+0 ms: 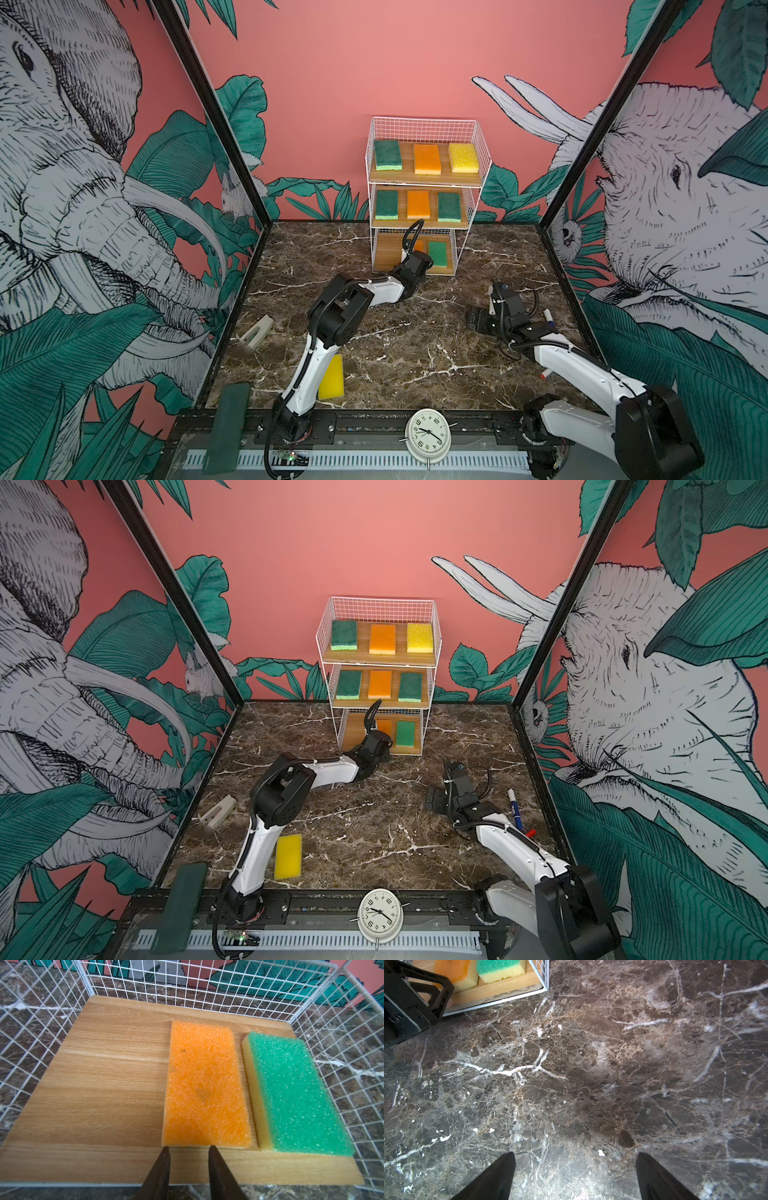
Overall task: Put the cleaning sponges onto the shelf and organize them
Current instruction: 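Withdraw the left gripper from the bottom tier back toward the table, then lower the left gripper onto the yellow sponge and close it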
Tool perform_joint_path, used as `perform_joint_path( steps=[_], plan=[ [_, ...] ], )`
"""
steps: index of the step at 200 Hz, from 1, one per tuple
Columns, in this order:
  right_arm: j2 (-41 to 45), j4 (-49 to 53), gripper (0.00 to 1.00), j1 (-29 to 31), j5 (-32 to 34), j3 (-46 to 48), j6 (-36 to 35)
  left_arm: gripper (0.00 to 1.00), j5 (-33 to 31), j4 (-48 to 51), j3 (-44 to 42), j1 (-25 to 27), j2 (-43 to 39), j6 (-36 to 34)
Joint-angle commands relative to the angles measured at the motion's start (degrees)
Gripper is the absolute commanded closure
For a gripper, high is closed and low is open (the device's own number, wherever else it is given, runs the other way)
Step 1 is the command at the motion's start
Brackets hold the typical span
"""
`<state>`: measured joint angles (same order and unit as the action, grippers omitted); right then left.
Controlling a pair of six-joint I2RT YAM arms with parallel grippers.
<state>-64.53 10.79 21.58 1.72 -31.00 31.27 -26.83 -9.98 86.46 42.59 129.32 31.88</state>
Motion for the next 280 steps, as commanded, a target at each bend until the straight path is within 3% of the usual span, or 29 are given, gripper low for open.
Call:
perform_joint_path(
  steps=[1,17,42,101,122,143,160,197,223,245,280],
  plan=[
    [-0.3,-0.6,0.07,-0.3,1.1,0.1,-0.6,0.67,-1.3,-3.4,-4.1,-0.1,-4.3,-0.5],
    [-0.4,-0.6,0.06,-0.3,1.3,0.0,-0.5,0.66,-1.0,-10.0,-9.0,0.5,-7.1,-2.1],
    [-0.8,-0.3,0.06,-0.3,0.6,-0.7,-0.2,0.64,-2.3,-10.8,-13.2,2.0,-11.3,-3.0],
    [-0.2,0.0,0.06,-0.3,-1.1,-1.2,1.2,0.53,-7.2,2.9,-21.2,6.7,-25.7,-4.9],
    [-0.2,1.1,0.06,-0.2,-1.3,-1.9,1.6,0.43,-8.4,12.0,-25.2,6.9,-32.5,-0.5],
    [-0.2,-0.2,0.05,-0.1,-3.9,-2.1,1.7,0.35,-10.2,29.1,-25.9,7.0,-37.9,5.2],
    [-0.7,-1.2,0.05,0.4,-4.6,-2.4,2.4,0.31,-10.9,37.4,-28.5,7.7,-42.5,9.2],
    [-2.1,-0.5,0.05,1.7,-4.4,-4.4,2.9,0.25,-6.5,47.8,-37.0,7.9,-55.3,16.0],
    [-2.9,-0.6,0.05,2.9,-4.9,-5.5,3.1,0.23,-1.7,57.4,-38.6,7.9,-62.3,19.4],
    [-2.9,1.2,0.05,4.7,-1.4,-6.5,3.9,0.19,-0.1,64.9,-39.9,7.9,-67.9,23.8],
    [-2.9,2.6,0.05,6.7,0.4,-8.5,4.5,0.18,2.6,71.3,-42.3,8.0,-73.4,27.1]
  ],
)
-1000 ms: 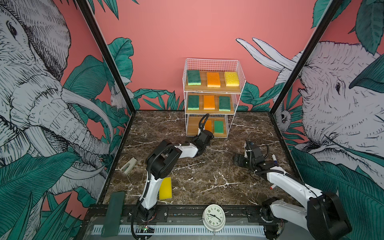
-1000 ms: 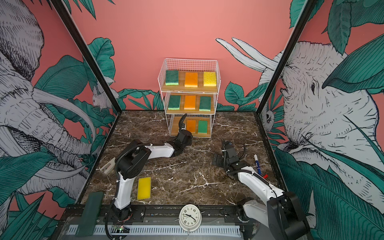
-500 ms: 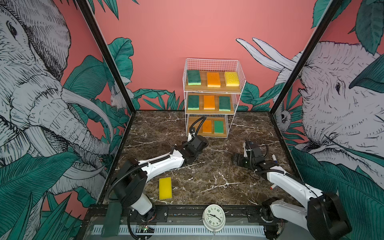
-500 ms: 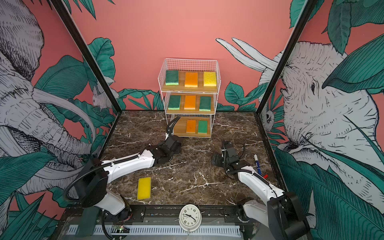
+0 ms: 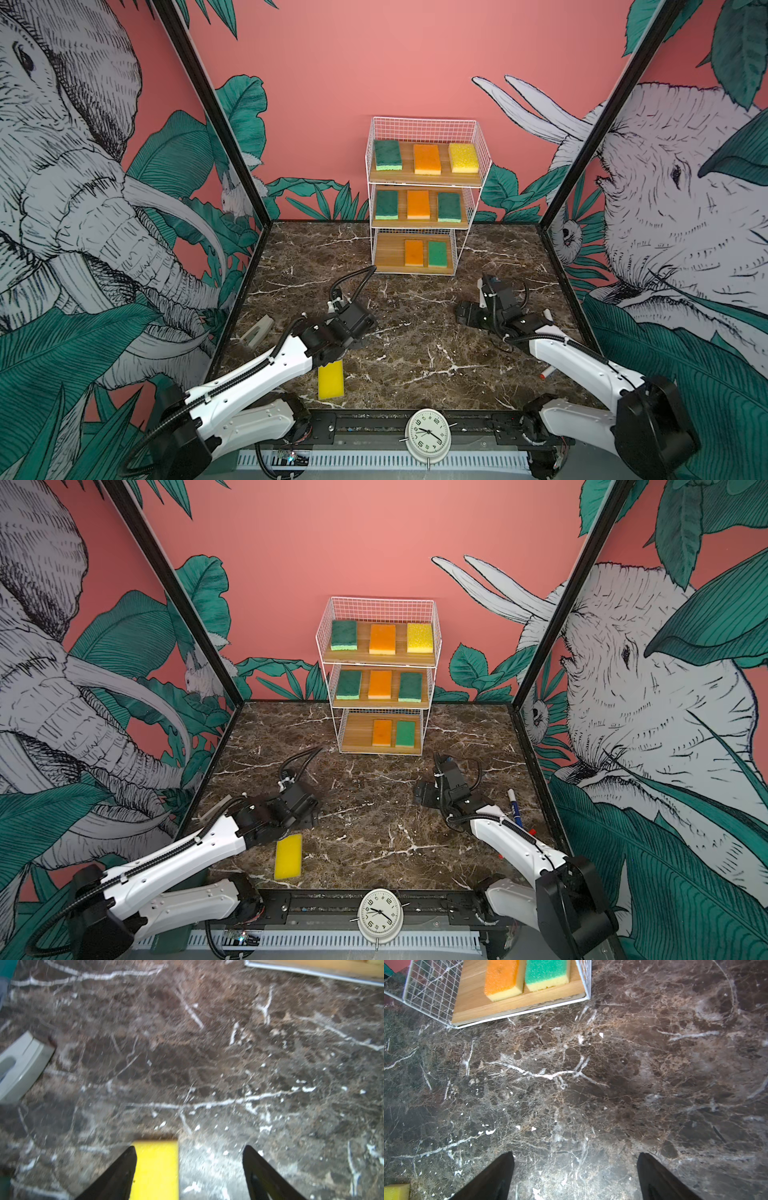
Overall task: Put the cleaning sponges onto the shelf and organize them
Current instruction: 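Lower the left gripper onto the yellow sponge and close it, then lift the yellow sponge with the left gripper while the right gripper shifts slightly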
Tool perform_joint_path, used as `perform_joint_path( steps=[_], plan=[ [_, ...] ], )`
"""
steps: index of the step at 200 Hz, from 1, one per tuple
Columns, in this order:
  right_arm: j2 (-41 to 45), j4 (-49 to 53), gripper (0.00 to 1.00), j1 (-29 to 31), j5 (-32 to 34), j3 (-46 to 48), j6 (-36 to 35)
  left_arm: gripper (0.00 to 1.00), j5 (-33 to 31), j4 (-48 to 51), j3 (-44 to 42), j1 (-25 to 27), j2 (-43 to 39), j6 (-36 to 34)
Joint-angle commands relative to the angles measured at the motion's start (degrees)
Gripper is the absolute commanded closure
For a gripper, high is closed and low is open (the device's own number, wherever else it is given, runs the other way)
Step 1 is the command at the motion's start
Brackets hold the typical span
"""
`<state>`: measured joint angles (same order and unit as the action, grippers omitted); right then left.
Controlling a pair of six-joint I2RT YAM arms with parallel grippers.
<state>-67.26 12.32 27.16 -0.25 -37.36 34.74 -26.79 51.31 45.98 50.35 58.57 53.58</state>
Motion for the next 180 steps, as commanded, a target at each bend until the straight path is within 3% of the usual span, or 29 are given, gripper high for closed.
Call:
perform_joint_path(
  steps=[1,58,89,180],
  plan=[
    [-0.2,1.1,0.05,1.2,2.5,-2.1,1.0,0.18,2.6,10.1,-1.9,0.3,-2.7,5.5],
    [-0.7,1.8,0.05,4.8,3.9,-3.8,1.8,0.14,8.6,18.4,-2.2,0.2,-3.9,5.9],
    [-1.3,1.4,0.05,5.7,4.1,-4.0,2.5,0.12,15.7,13.2,-8.0,0.2,-4.2,8.1],
    [-4.1,-0.6,0.04,6.2,3.3,-4.4,2.4,0.06,20.6,4.9,-15.1,0.2,-6.8,12.4]
  ],
)
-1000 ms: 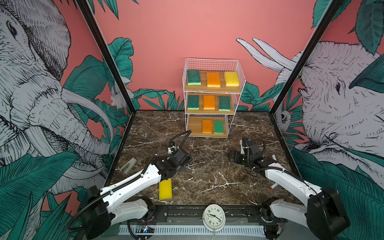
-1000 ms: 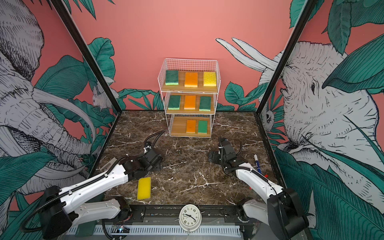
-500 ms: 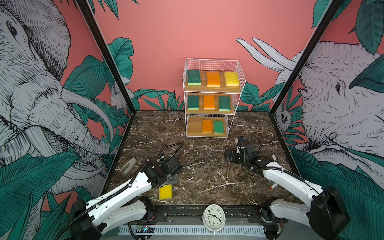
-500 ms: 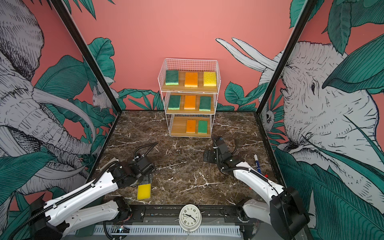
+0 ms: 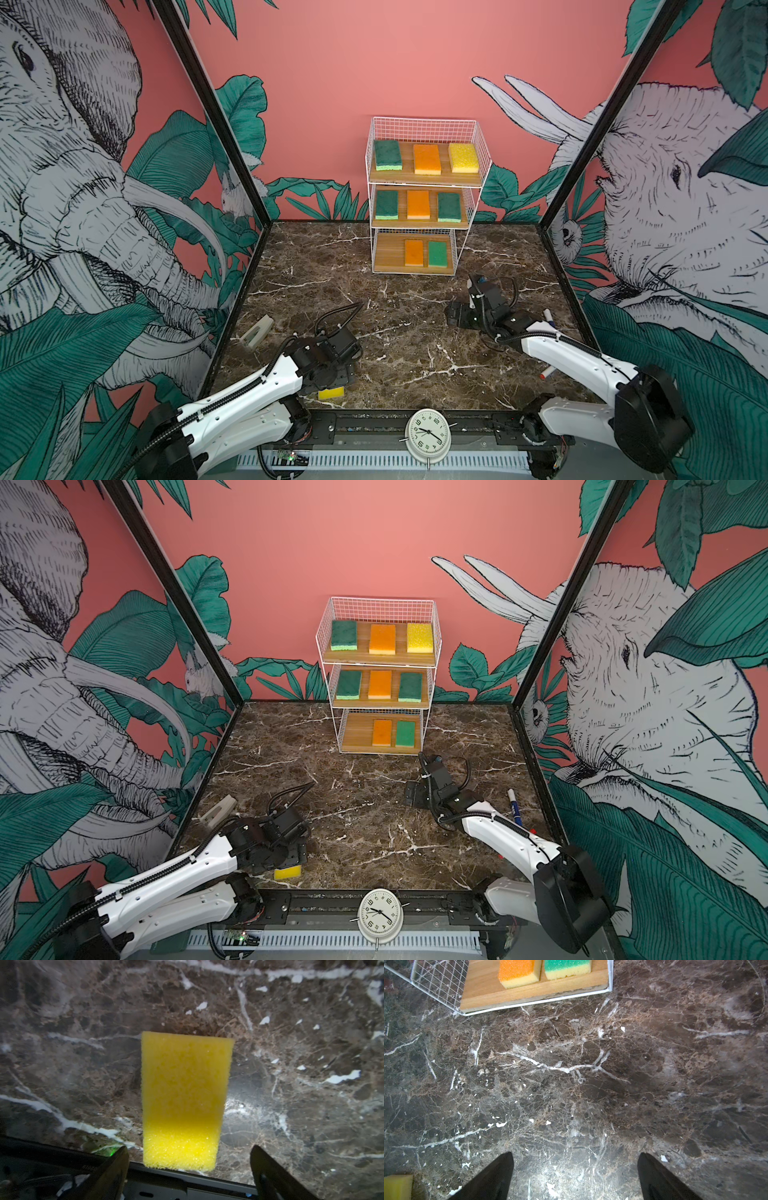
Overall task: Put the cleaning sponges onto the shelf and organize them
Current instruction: 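Lift the yellow sponge with the left gripper while the right gripper shifts slightly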
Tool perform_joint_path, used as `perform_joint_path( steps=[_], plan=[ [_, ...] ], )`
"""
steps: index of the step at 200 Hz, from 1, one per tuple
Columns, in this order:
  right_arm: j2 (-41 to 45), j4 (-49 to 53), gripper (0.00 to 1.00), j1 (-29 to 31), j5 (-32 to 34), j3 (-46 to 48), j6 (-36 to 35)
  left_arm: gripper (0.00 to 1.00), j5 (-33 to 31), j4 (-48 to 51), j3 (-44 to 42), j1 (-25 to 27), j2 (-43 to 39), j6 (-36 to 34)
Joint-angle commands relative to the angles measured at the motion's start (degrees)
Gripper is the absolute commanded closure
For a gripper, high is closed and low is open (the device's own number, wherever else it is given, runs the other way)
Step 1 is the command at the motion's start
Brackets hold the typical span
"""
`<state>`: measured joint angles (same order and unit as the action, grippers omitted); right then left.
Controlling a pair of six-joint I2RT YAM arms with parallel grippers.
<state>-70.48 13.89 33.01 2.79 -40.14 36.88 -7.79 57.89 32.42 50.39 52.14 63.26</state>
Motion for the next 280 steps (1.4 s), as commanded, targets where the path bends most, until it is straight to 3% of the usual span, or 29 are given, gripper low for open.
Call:
perform_joint_path(
  steps=[1,93,155,231,280],
  plan=[
    [-0.9,-2.1,0.04,0.4,0.3,-1.6,0.3,0.06,1.6,-1.6,-1.6,0.1,-0.4,2.7],
    [-2.5,-3.5,0.04,0.4,0.0,-1.3,0.3,0.03,2.2,-1.3,-5.2,0.2,0.1,4.7],
    [-3.0,-4.0,0.03,0.4,0.0,-1.0,0.3,0.03,4.1,-7.5,-7.5,0.2,3.2,4.4],
    [-2.0,-1.7,0.03,0.4,1.5,-1.3,-1.5,0.18,2.2,-9.8,-7.4,0.2,5.4,5.3],
    [1.2,0.5,0.02,0.3,3.8,-0.6,-3.2,0.27,-1.2,-12.6,-4.3,0.2,8.5,-0.7]
  ],
)
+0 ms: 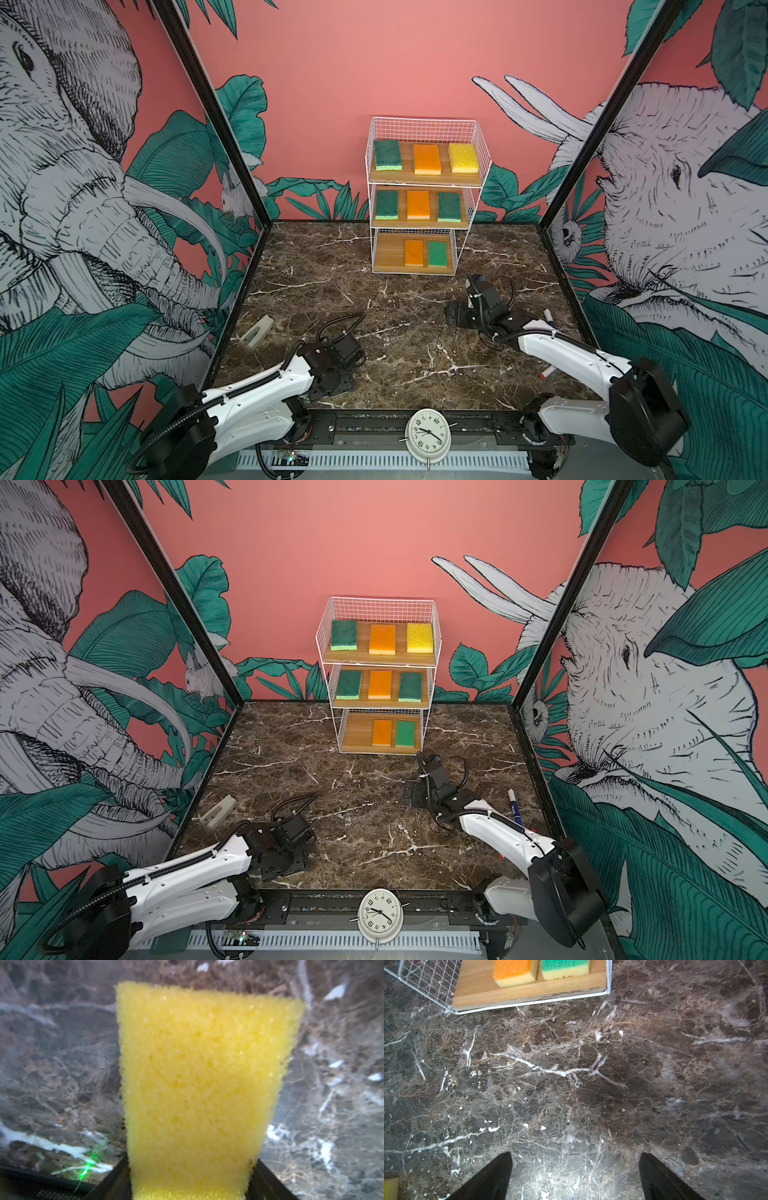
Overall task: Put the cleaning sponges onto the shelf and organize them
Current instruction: 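Lift the yellow sponge with the left gripper while the right gripper shifts slightly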
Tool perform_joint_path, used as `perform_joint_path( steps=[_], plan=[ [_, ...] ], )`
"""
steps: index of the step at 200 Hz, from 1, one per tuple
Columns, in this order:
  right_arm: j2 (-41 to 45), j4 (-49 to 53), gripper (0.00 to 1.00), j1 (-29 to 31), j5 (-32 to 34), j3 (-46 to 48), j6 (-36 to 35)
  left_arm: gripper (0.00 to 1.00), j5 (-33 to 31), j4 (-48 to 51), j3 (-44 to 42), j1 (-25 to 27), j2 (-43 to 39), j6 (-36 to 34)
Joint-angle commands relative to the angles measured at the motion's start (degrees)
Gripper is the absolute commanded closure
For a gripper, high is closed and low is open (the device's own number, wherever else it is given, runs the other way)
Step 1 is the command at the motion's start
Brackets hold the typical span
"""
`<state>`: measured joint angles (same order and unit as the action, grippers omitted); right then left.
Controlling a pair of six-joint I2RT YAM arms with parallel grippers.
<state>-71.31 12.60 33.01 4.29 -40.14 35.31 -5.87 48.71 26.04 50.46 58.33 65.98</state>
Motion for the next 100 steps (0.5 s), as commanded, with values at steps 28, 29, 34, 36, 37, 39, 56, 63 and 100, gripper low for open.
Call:
perform_joint_path(
  steps=[28,29,34,36,37,39,56,63,100],
  plan=[
    [2.9,3.5,0.02,0.1,3.2,-0.9,-2.7,0.28,-6.2,-6.7,7.2,0.2,8.3,-10.2],
    [3.0,3.5,0.02,0.1,3.3,-1.0,-2.7,0.28,-6.2,-6.9,7.3,0.2,8.5,-10.6],
    [3.1,3.7,0.02,0.1,3.4,-0.9,-2.8,0.28,-6.3,-8.0,8.3,0.2,9.8,-12.1],
    [3.2,3.7,0.02,0.1,3.4,-0.9,-2.8,0.28,-6.4,-8.5,8.7,0.2,10.2,-12.9],
    [3.3,3.7,0.02,0.1,3.4,-0.9,-2.8,0.28,-6.4,-8.7,8.9,0.2,10.6,-13.1],
    [3.4,3.7,0.02,0.1,3.4,-0.8,-2.8,0.28,-6.4,-9.1,9.4,0.2,11.2,-13.9],
    [4.4,3.9,0.02,0.1,3.5,-0.4,-2.9,0.27,-6.2,-10.7,13.6,0.2,16.4,-19.8],
    [4.7,3.9,0.02,-0.1,3.7,-0.3,-3.0,0.27,-6.0,-11.3,15.2,0.2,18.6,-22.4],
    [5.4,4.9,0.02,-0.5,4.5,0.0,-3.2,0.25,-6.4,-15.6,21.4,0.0,26.9,-31.3]
  ],
)
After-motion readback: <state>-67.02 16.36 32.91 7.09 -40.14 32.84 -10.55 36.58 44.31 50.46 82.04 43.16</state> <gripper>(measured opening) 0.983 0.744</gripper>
